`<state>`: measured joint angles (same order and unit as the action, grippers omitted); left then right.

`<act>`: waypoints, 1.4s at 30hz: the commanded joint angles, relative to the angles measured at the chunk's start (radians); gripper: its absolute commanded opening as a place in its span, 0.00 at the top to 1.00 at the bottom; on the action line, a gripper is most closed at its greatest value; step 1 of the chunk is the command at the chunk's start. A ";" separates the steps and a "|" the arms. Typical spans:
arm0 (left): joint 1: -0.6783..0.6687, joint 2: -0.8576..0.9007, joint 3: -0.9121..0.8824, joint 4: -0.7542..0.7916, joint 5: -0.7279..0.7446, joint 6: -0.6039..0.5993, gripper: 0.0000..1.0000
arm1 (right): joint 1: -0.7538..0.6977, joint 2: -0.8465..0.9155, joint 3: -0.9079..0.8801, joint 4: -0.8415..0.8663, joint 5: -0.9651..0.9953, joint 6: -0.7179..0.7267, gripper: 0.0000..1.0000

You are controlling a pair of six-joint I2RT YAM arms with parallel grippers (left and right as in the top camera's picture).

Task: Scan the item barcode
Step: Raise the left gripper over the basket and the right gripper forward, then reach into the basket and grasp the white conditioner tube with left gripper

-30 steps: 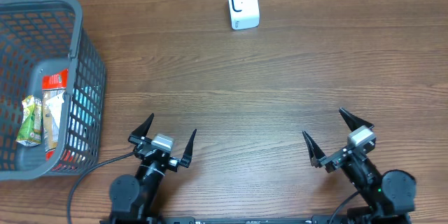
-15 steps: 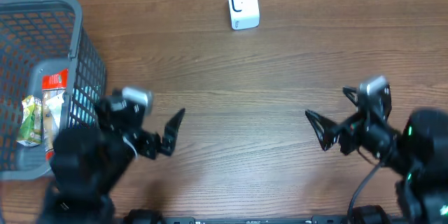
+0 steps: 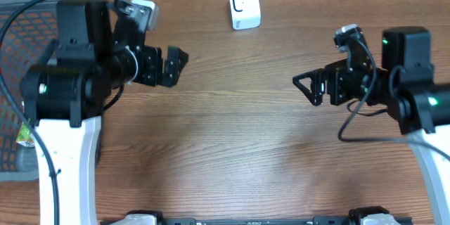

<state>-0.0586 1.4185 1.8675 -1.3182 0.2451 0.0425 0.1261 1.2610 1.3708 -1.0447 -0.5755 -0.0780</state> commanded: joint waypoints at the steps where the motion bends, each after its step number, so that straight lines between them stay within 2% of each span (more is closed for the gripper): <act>1: 0.084 -0.011 0.085 -0.055 -0.225 -0.287 0.00 | 0.005 0.043 0.021 -0.003 -0.033 0.008 0.00; 7: 0.348 -0.014 0.214 -0.193 -0.327 -0.379 0.01 | 0.005 0.092 0.021 -0.002 -0.032 0.007 0.00; 9: 0.467 -0.013 0.212 -0.204 -0.349 -0.425 0.03 | 0.005 0.101 0.021 -0.002 -0.029 0.007 0.00; 13: 0.656 0.002 0.168 -0.194 -0.295 -0.499 0.06 | 0.005 0.108 0.021 -0.001 -0.029 0.007 0.00; 16: 0.729 0.024 0.121 -0.165 -0.293 -0.529 0.08 | 0.005 0.108 0.021 -0.001 -0.029 0.007 0.00; 27: 0.761 0.124 -0.048 -0.037 -0.295 -0.368 0.04 | 0.005 0.108 0.021 -0.001 -0.029 0.007 0.00; 35: 0.792 0.240 -0.067 -0.031 -0.158 -0.223 0.05 | 0.005 0.108 0.021 -0.001 -0.029 0.007 0.00; 42: 0.811 0.369 -0.110 -0.033 -0.140 -0.186 0.12 | 0.005 0.108 0.021 -0.001 -0.029 0.007 0.00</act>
<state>0.7334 1.7363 1.7966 -1.3590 0.0624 -0.1951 0.1261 1.3663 1.3708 -1.0473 -0.5949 -0.0772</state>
